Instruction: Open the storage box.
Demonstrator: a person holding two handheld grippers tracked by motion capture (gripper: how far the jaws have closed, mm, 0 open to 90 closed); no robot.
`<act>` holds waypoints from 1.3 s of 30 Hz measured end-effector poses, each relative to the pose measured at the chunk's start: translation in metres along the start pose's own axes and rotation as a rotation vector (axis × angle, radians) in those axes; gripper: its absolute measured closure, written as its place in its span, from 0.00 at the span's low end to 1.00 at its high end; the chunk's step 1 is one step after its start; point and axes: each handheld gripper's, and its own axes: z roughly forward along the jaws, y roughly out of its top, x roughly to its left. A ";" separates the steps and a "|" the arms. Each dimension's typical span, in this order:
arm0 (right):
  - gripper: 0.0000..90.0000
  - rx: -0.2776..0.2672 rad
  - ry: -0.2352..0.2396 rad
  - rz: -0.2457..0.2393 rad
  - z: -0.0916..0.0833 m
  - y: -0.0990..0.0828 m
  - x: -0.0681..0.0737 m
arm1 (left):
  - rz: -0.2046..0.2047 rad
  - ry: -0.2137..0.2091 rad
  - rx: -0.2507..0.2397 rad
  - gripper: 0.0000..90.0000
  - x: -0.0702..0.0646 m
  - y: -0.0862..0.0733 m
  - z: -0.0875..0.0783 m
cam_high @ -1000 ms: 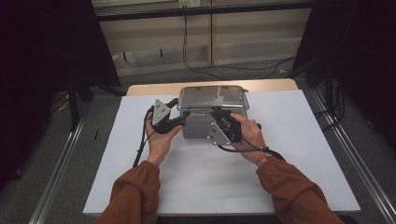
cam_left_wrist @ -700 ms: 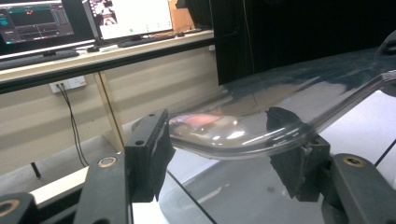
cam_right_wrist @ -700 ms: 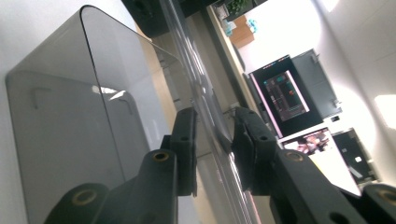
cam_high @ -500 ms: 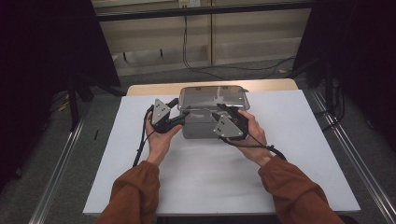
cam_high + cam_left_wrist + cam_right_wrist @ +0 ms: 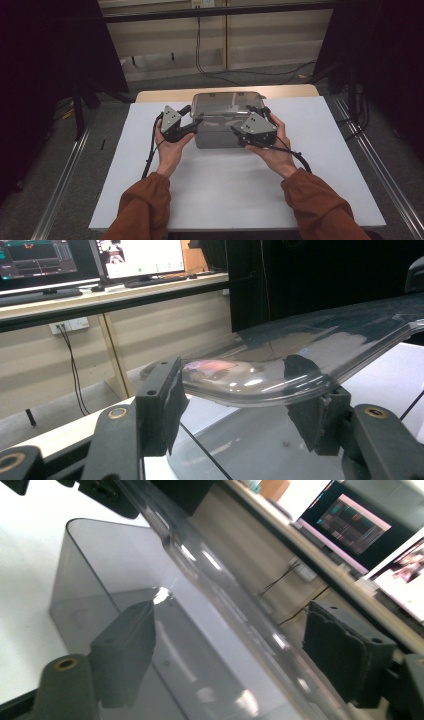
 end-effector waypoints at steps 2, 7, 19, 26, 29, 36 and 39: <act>0.18 0.000 0.013 0.027 0.000 -0.004 -0.003 | -0.002 0.000 -0.003 0.47 0.000 0.000 0.000; 0.13 -0.009 0.000 0.116 -0.003 -0.014 -0.015 | -0.016 0.001 0.002 0.47 0.000 0.000 0.000; 0.09 -0.016 0.039 0.190 -0.005 -0.023 -0.029 | 0.004 0.013 0.008 0.47 -0.002 0.001 0.001; 0.22 -0.057 0.029 0.225 -0.006 -0.026 -0.038 | -0.008 0.013 0.008 0.48 0.001 0.001 0.002; 0.25 -0.066 0.024 0.229 -0.005 -0.028 -0.041 | -0.003 0.016 0.005 0.48 0.003 0.003 0.003; 0.33 -0.078 0.028 0.228 -0.003 -0.031 -0.046 | -0.011 0.011 0.002 0.49 0.004 0.006 0.006; 0.36 -0.082 0.029 0.238 -0.002 -0.034 -0.050 | -0.011 0.012 0.000 0.49 0.006 0.007 0.006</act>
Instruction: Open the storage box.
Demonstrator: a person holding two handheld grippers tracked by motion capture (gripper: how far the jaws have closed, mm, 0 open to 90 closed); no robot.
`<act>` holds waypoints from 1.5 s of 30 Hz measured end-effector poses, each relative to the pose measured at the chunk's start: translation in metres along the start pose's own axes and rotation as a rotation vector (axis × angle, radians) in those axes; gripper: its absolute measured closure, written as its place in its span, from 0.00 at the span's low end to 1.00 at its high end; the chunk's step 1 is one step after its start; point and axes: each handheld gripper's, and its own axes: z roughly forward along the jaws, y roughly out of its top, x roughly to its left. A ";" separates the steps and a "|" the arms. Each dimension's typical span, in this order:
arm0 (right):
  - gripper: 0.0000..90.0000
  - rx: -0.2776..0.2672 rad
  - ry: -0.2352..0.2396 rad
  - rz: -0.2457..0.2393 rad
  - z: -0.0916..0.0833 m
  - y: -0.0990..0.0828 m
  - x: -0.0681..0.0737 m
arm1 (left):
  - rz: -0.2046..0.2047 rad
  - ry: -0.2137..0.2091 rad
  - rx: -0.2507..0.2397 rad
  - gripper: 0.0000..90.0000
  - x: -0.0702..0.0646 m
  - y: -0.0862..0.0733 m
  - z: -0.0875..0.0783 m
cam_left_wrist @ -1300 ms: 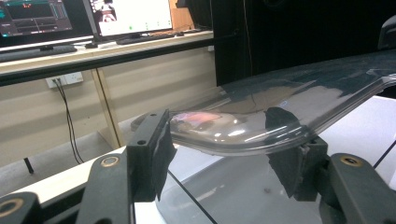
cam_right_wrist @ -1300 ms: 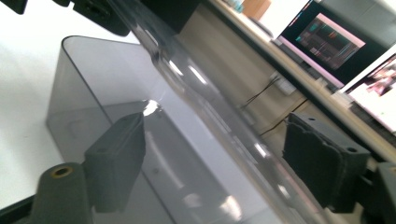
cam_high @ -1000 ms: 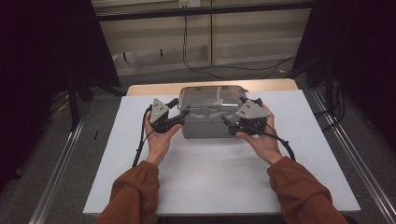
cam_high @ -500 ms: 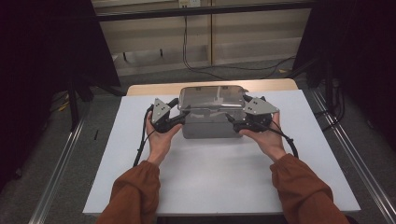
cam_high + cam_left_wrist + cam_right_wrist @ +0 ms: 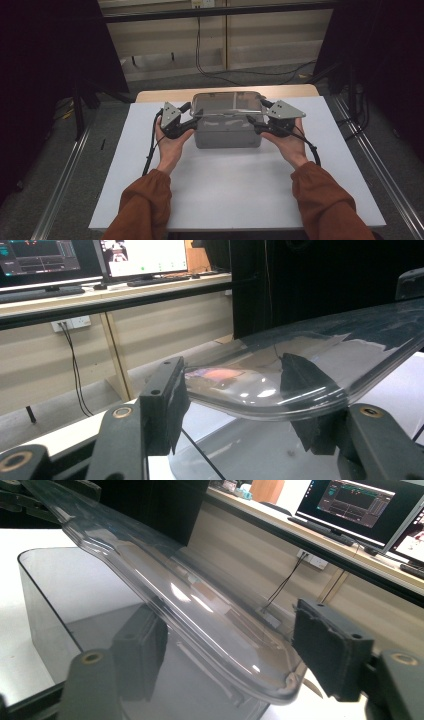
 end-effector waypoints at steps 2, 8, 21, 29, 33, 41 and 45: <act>0.37 -0.004 -0.006 0.004 0.000 -0.001 -0.002 | -0.010 -0.004 -0.003 0.49 0.000 0.001 0.000; 0.43 -0.031 -0.013 0.010 -0.001 0.000 -0.007 | -0.010 -0.004 -0.010 0.50 0.002 0.004 0.002; 0.47 -0.069 -0.031 0.061 0.002 -0.001 -0.020 | 0.005 -0.001 -0.010 0.48 0.009 0.010 0.006; 0.54 -0.090 -0.019 0.075 0.006 0.003 -0.024 | 0.009 0.019 -0.018 0.49 0.013 0.014 0.009; 0.55 -0.102 -0.022 0.086 0.008 0.003 -0.025 | 0.011 0.019 -0.016 0.49 0.014 0.016 0.011; 0.59 -0.099 -0.025 0.099 0.009 0.001 -0.030 | 0.003 0.023 -0.018 0.48 0.016 0.015 0.015; 0.61 -0.094 -0.020 0.104 0.010 0.003 -0.033 | -0.012 0.023 -0.021 0.50 0.017 0.017 0.016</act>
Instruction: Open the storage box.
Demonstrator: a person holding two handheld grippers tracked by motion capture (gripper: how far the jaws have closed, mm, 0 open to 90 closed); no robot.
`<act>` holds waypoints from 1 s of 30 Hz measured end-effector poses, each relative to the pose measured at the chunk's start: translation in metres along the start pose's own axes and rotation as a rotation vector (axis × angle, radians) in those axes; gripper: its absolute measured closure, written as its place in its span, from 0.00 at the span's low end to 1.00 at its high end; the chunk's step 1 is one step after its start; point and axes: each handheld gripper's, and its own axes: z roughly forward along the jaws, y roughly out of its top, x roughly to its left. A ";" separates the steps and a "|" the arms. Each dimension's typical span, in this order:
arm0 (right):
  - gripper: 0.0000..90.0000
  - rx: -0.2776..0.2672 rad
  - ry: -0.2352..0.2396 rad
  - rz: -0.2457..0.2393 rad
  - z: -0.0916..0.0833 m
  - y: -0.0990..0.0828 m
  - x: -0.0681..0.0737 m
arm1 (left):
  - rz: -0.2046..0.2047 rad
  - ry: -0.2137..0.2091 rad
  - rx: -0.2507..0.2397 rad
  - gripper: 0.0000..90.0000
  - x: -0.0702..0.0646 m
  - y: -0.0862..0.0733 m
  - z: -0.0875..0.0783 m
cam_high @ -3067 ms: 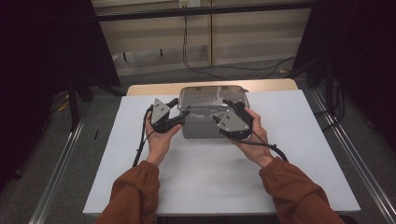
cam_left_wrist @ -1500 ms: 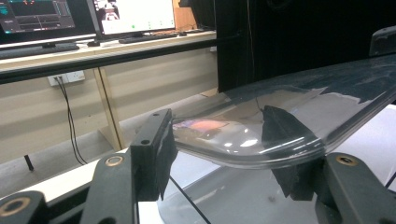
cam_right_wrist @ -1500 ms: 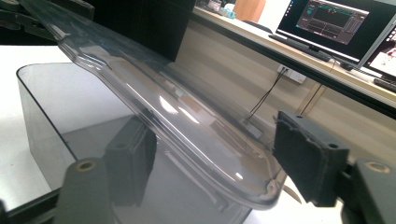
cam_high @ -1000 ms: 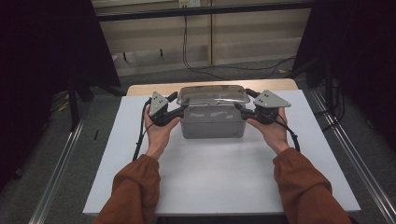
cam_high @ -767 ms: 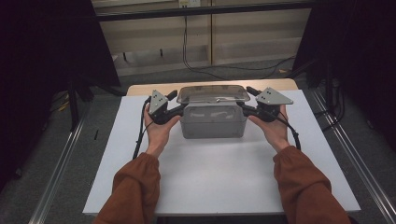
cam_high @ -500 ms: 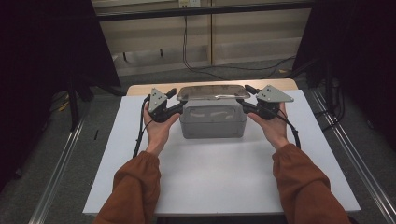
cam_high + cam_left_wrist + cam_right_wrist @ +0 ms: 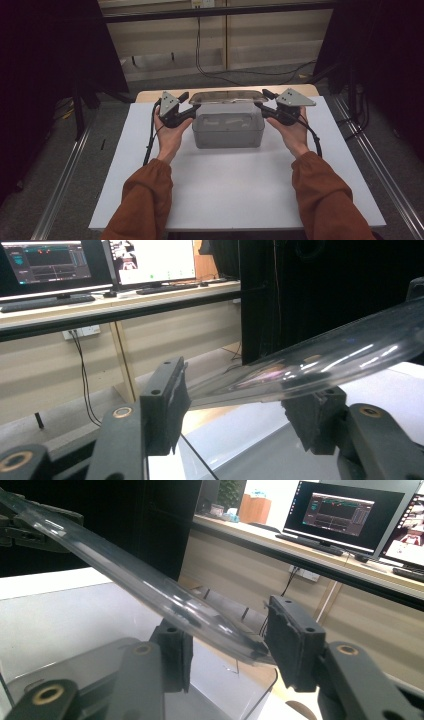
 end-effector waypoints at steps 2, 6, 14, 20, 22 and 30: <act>0.61 -0.003 -0.001 -0.002 0.001 0.001 -0.001 | 0.005 -0.002 0.002 0.52 0.000 0.002 0.000; 0.61 -0.002 -0.015 -0.001 0.002 0.000 -0.002 | 0.008 -0.007 0.005 0.54 0.000 0.002 0.003; 0.62 0.007 -0.026 0.006 0.007 -0.005 -0.007 | 0.010 -0.006 0.012 0.61 0.004 -0.001 0.008; 0.70 0.008 -0.020 0.019 0.008 -0.008 -0.013 | 0.019 -0.003 0.011 0.65 0.007 0.000 0.008; 0.71 0.005 -0.020 0.018 0.009 -0.008 -0.014 | 0.024 -0.004 0.011 0.66 0.008 0.000 0.009; 0.70 -0.006 -0.023 0.019 0.012 -0.005 -0.018 | 0.025 -0.003 -0.001 0.66 0.010 0.004 0.013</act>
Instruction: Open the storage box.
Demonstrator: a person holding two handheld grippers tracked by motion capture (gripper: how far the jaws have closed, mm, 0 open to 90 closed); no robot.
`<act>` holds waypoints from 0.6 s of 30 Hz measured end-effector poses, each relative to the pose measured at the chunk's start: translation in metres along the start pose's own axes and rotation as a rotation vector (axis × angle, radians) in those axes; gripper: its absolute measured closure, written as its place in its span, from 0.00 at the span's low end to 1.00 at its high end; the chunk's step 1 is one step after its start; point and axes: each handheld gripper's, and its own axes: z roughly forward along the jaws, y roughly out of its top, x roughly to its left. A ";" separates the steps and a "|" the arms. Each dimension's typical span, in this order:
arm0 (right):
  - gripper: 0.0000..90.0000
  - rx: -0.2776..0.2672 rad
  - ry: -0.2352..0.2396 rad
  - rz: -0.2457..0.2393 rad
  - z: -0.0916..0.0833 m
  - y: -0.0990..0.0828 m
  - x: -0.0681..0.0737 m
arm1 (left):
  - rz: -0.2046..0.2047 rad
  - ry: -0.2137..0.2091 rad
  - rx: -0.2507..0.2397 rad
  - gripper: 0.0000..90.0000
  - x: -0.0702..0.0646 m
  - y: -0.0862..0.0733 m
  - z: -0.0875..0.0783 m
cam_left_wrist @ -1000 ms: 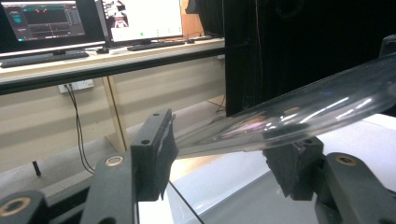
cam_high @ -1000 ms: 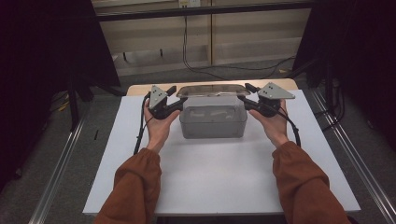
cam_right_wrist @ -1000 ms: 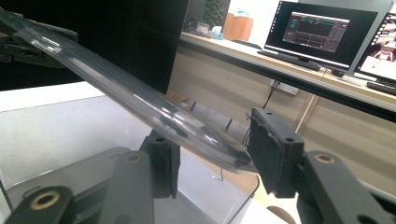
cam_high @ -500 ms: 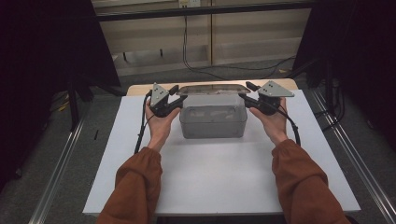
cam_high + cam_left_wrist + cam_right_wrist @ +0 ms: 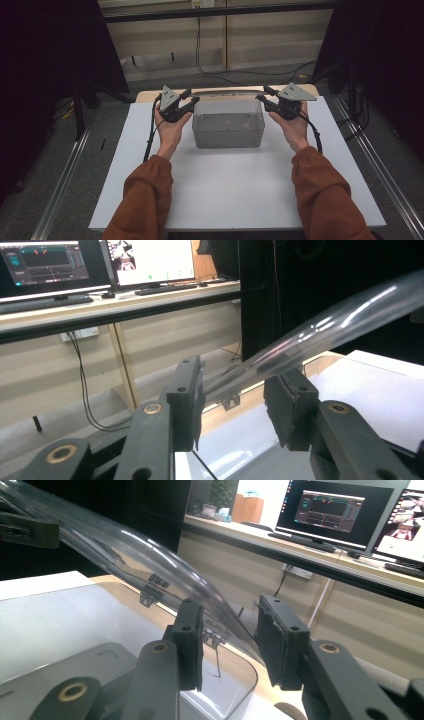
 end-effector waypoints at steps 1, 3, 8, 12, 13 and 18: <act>0.70 0.004 -0.001 -0.001 0.001 0.001 -0.001 | 0.004 0.002 -0.003 0.67 0.000 0.001 0.001; 0.71 0.002 0.002 0.006 0.003 0.002 -0.002 | 0.008 0.004 -0.002 0.67 0.001 0.002 0.002; 0.67 -0.005 -0.010 0.006 0.007 0.002 -0.004 | 0.026 0.011 0.005 0.67 0.004 0.002 0.006; 0.62 0.001 -0.023 -0.006 0.008 0.000 -0.006 | 0.035 0.016 0.014 0.65 0.005 0.001 0.008; 0.62 -0.004 -0.020 0.001 0.009 0.000 -0.007 | 0.034 0.016 0.013 0.65 0.006 0.001 0.008; 0.66 0.002 -0.005 0.009 0.013 -0.002 -0.010 | 0.041 0.019 0.016 0.65 0.007 0.001 0.012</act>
